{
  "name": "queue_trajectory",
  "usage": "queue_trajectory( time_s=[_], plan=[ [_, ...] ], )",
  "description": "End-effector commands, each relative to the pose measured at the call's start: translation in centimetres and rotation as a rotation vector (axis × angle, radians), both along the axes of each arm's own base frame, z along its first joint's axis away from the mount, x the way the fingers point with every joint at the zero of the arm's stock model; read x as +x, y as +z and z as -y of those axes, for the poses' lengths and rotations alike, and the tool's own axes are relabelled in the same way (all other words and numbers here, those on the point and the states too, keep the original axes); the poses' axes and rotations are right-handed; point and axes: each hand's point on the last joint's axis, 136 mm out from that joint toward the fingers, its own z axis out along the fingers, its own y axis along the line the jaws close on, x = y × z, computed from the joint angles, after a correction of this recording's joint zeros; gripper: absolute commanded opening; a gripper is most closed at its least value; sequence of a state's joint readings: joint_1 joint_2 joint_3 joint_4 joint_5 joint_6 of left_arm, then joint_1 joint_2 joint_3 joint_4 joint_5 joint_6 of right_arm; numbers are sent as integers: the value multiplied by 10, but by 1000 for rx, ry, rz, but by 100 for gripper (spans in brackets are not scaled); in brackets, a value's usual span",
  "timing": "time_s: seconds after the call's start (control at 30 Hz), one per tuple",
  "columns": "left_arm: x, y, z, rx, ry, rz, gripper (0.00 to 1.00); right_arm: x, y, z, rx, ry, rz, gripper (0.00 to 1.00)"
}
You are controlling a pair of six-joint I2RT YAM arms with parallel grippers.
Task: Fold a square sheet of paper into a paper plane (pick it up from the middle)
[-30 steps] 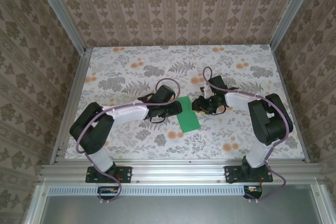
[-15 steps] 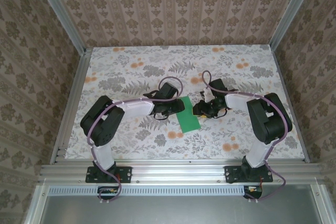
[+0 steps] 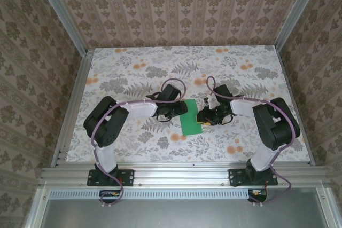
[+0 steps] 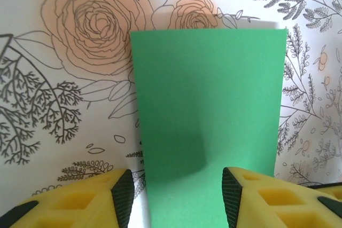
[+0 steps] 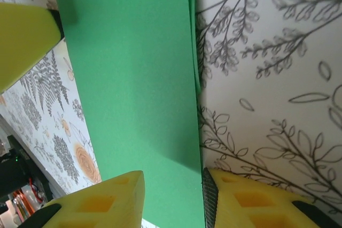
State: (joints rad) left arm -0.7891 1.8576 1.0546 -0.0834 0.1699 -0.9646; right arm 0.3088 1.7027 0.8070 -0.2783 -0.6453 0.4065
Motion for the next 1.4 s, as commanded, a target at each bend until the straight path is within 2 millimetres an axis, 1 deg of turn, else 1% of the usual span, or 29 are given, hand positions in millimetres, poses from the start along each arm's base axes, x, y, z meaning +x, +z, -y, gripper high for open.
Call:
queue_trajectory(
  time_s=[0.0, 0.13, 0.23, 0.47, 0.57, 0.67, 0.83, 0.9, 0.93, 1.0, 1.17, 1.27, 1.37],
  plan=[
    [2, -4, 7, -16, -26, -9, 51, -10, 8, -8, 63, -3, -17, 36],
    [2, -8, 14, -20, -61, -23, 50, -9, 12, -13, 106, -21, -14, 36],
    [1, -10, 19, -20, -84, -33, 47, -5, 12, -15, 117, -43, -9, 37],
    [-1, -10, 13, 3, -74, -30, 46, 6, 18, -19, 149, -87, 12, 36],
    [0, -10, 10, 16, -74, -28, 46, 7, 21, -21, 163, -92, 13, 36],
    [1, -7, 10, 27, -77, -21, 46, 5, 19, -18, 148, -96, 9, 35],
    [1, 5, 4, 70, -90, 16, 48, -2, 10, -12, 113, -100, -11, 26],
    [-1, 10, 0, 101, -102, 39, 48, -3, 9, -13, 116, -101, -18, 20],
    [-3, 13, -2, 121, -111, 51, 48, -3, 10, -14, 124, -103, -19, 17],
    [-9, 18, -6, 167, -125, 77, 48, -2, 12, -15, 137, -111, -20, 15],
    [-24, 33, -18, 238, -164, 168, 48, 2, 17, -18, 158, -132, -22, 7],
    [-36, 42, -19, 285, -257, 257, 47, 3, 19, -19, 169, -150, -35, 6],
    [-55, 46, -11, 358, -423, 346, 47, 4, 20, -20, 180, -163, -45, 6]
  ],
)
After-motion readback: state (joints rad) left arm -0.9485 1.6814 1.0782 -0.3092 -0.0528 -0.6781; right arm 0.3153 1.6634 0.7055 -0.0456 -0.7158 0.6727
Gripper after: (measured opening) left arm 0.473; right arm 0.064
